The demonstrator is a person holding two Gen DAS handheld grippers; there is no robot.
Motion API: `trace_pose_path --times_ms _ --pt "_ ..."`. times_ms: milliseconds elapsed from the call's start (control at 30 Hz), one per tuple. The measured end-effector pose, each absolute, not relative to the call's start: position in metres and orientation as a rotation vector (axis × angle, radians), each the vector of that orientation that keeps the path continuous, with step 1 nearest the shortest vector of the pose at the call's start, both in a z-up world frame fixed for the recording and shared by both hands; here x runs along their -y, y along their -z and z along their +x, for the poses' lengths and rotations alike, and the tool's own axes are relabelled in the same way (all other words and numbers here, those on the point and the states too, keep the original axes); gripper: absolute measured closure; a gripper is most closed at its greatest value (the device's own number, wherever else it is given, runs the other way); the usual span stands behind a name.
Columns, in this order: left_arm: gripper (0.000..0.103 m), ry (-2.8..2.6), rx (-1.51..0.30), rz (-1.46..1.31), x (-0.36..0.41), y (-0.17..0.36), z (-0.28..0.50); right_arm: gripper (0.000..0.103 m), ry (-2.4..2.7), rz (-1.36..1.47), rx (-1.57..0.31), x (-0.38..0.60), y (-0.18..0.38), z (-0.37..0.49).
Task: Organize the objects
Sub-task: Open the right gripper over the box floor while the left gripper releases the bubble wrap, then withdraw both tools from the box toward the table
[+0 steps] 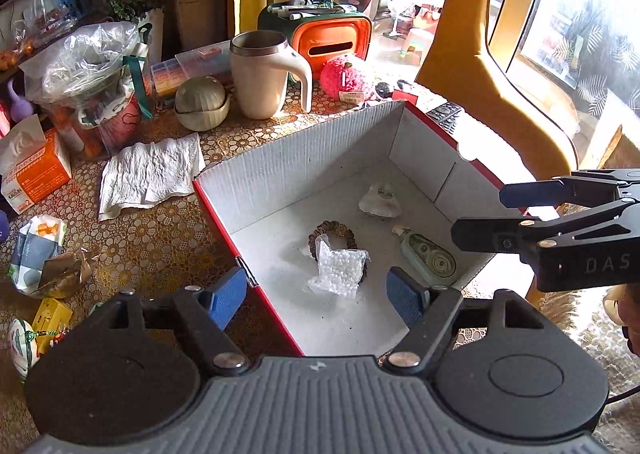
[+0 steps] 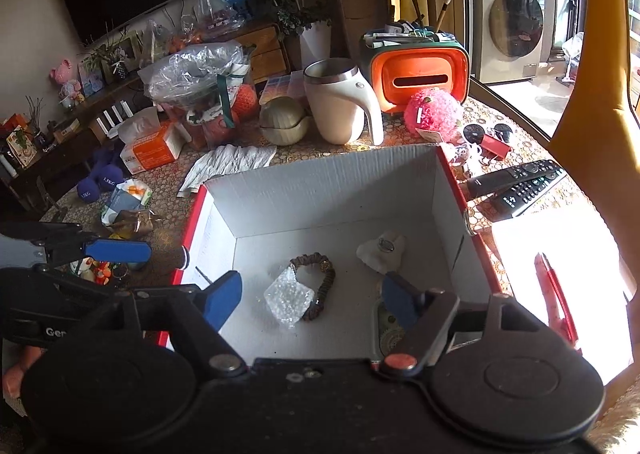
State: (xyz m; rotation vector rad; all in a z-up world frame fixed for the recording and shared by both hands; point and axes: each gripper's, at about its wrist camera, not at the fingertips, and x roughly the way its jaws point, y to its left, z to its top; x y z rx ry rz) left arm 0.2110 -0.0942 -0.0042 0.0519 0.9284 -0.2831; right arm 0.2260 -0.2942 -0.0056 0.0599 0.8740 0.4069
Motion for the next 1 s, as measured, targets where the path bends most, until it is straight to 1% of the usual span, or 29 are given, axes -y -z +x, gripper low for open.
trace_pose_path --times_ms 333,467,533,567,600,1000 --pt "0.017 0.244 -0.885 -0.013 0.050 -0.008 0.167 0.009 -0.470 0.069 -0.820 0.278 -0.009 0.188" --pt "0.012 0.217 -0.864 -0.025 0.032 -0.012 0.153 0.005 -0.492 0.050 -0.794 0.265 -0.013 0.172" --pt "0.008 0.208 -0.852 -0.033 0.021 -0.015 0.147 0.003 -0.506 0.047 -0.779 0.258 -0.015 0.165" --pt "0.005 0.205 -0.847 -0.034 0.016 -0.016 0.144 0.003 -0.516 0.044 -0.775 0.253 -0.016 0.163" --pt "0.004 0.197 -0.838 -0.036 0.010 -0.017 0.140 0.003 -0.527 0.041 -0.771 0.249 -0.017 0.160" --pt "0.003 0.084 -0.852 -0.072 -0.081 -0.014 0.126 0.003 -0.647 -0.060 -0.762 0.184 -0.012 0.139"
